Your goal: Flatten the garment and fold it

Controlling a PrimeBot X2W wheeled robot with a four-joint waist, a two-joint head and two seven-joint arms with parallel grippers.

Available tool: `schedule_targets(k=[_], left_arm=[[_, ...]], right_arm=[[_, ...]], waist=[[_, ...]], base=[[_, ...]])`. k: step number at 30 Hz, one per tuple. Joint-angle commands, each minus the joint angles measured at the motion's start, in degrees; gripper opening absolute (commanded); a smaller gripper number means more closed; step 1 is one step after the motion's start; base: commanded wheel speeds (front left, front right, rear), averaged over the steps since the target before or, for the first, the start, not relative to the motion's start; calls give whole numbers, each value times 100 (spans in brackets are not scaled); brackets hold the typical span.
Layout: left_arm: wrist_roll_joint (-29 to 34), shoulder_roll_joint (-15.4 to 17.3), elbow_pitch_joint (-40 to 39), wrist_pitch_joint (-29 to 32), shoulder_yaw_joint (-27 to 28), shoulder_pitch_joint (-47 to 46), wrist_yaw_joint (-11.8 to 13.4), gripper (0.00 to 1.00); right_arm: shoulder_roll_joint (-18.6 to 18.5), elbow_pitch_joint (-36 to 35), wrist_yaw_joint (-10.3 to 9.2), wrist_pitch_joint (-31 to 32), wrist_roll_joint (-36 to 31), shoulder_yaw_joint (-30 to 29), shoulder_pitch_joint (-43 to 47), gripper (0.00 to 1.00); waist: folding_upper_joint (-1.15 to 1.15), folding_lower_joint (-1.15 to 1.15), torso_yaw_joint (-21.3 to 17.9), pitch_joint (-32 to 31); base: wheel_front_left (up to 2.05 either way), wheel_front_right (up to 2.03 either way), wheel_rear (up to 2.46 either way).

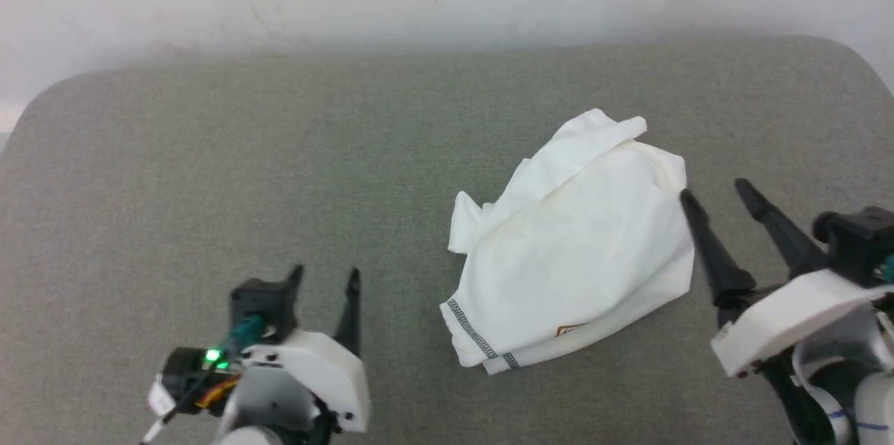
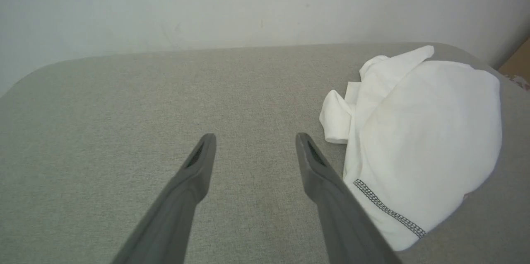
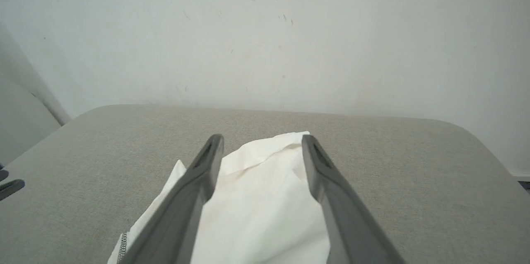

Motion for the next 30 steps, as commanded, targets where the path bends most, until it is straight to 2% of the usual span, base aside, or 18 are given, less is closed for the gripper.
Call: schedule_targets(k=[1,10,19,25,28,29,30], left_arm=[[16,-28,43,149,-96,-96,-13,100],[45,-346,438,1835,-992,-739,-260,100],[43,-471,1074,2650,-1256,-1235,-363,100],[-1,-495,1477,2952,-1247,-1423,-327,100],[-70,-489,1700,3315,-1304,-1439,-334,100],[-101,-482,1749,3442,-1328,-1424,-343,73],[-134,-477,1782,3551,-1346,-1404,-349,25]], right_arm=[[31,-71,-5,-20,-43,-60,102,100],[23,-607,-5,-11,-196,-178,269,100],[268,-871,-5,-431,-290,-239,-7,100],[349,-727,-5,-997,-337,-264,-177,100],[369,-638,-5,-1185,-379,-247,-203,100],[373,-616,-5,-1226,-391,-233,-205,100],[377,-601,-5,-1265,-401,-216,-206,100]], waist=[[0,0,-27,19],[0,0,-278,482],[0,0,-612,1056],[0,0,-757,1306],[0,0,-779,1375],[0,0,-784,1387],[0,0,-789,1397]], base=[[0,0,0],[0,0,0],[0,0,0],[0,0,0],[0,0,0],[0,0,0],[0,0,0]])
